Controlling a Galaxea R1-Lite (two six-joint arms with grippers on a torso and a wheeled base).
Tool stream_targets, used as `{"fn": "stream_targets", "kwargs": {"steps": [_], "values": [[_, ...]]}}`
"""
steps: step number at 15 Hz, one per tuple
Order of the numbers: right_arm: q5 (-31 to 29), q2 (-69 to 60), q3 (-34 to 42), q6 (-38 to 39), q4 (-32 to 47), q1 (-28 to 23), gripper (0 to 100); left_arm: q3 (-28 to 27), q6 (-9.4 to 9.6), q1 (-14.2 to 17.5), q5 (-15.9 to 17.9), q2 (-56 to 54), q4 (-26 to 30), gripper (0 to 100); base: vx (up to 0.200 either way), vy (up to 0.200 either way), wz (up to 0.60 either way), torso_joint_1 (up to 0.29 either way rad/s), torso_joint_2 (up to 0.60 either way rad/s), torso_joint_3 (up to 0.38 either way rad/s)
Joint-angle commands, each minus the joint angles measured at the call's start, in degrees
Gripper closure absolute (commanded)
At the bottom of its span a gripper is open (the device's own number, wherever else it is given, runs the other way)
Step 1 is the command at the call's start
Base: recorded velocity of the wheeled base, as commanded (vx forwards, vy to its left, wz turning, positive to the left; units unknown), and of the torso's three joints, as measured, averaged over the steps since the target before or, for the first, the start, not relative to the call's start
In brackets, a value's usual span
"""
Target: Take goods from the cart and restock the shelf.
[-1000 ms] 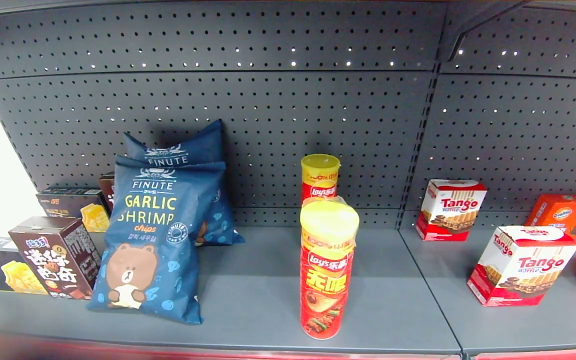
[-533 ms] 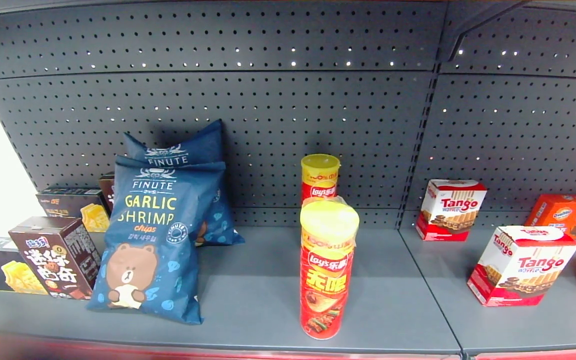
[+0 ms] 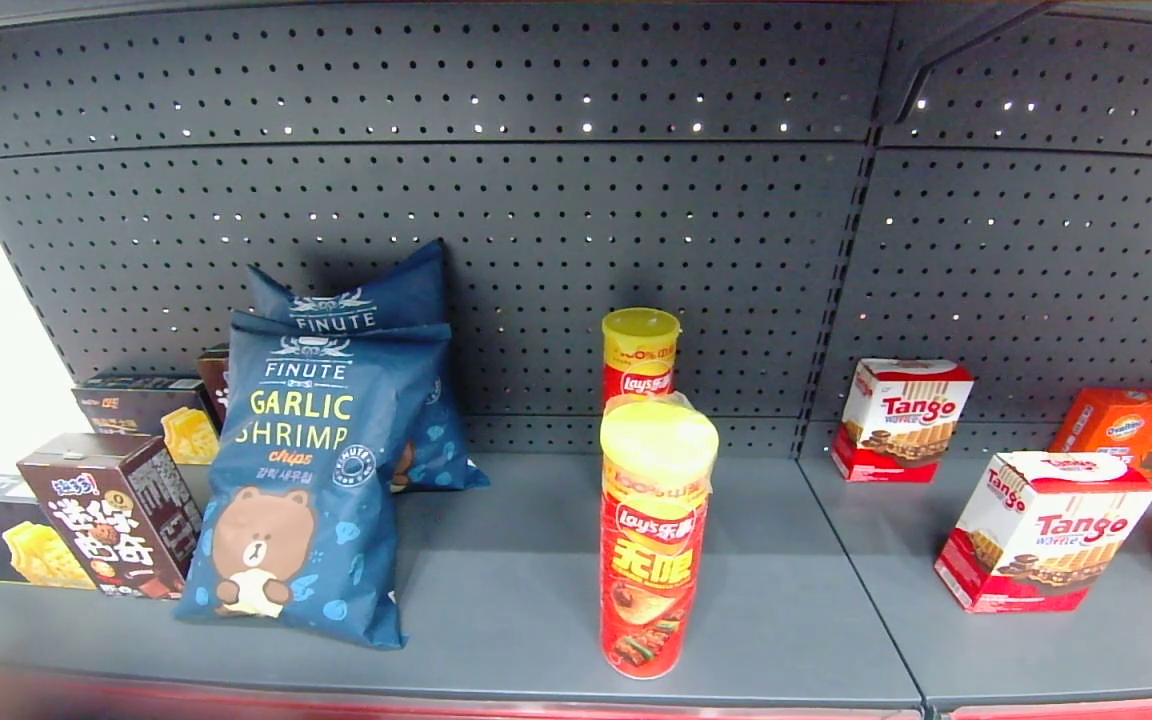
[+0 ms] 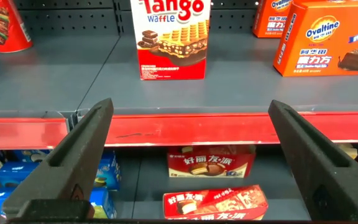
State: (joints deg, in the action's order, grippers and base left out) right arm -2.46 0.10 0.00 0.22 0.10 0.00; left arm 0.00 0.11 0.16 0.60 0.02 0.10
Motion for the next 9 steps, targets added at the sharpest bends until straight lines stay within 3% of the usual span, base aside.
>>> {"fn": "stream_targets", "kwargs": {"steps": [1,9], "values": [[0.0,-0.1,0.0,0.0,0.1,0.0,0,0.0,-0.11,0.0,-0.1,0.0,0.0,0,0.0,0.0,0.0,0.0,0.0,0.0],[0.2,-0.1,0.0,-0.1,0.0,0.0,0,0.0,-0.11,0.0,-0.1,0.0,0.0,0,0.0,0.0,0.0,0.0,0.0,0.0]]}}
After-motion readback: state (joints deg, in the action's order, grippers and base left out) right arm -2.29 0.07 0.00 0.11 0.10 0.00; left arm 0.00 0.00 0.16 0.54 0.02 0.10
